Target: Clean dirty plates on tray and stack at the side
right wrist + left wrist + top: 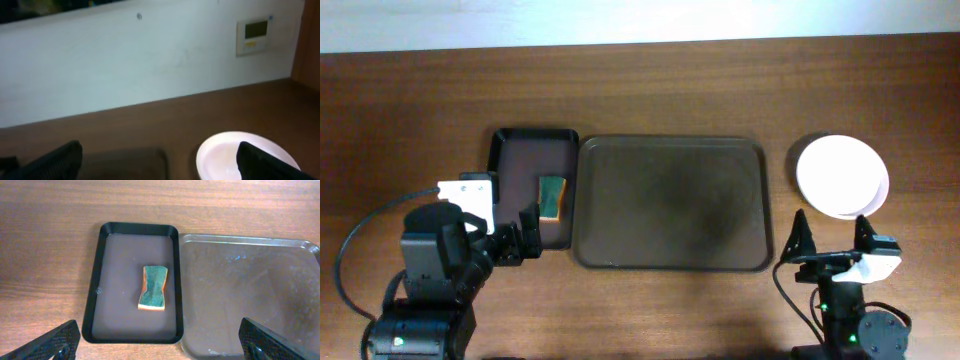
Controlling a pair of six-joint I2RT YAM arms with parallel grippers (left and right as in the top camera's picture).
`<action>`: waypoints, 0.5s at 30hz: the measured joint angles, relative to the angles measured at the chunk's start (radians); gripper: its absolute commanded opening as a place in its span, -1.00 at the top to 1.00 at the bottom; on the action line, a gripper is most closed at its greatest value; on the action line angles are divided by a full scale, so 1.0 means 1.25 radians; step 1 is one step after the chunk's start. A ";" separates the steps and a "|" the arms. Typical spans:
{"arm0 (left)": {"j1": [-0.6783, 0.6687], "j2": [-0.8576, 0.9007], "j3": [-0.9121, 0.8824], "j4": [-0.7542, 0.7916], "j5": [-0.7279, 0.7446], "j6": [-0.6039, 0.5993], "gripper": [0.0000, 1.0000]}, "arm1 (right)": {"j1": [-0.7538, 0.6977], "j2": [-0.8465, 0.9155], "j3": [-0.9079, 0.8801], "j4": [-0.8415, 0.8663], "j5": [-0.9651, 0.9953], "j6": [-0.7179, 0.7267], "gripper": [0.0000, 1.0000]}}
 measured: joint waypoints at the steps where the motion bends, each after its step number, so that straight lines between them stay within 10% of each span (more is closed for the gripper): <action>1: 0.000 0.000 0.000 0.000 0.000 0.000 -0.99 | 0.000 0.000 -0.020 0.028 -0.002 0.000 -0.97; 9: 0.000 0.000 0.000 0.000 0.000 0.000 -0.99 | 0.000 -0.002 -0.207 0.331 -0.011 -0.003 -0.98; 15: 0.000 0.000 0.000 0.000 0.000 0.000 -0.99 | 0.000 0.000 -0.219 0.150 -0.073 -0.077 -0.97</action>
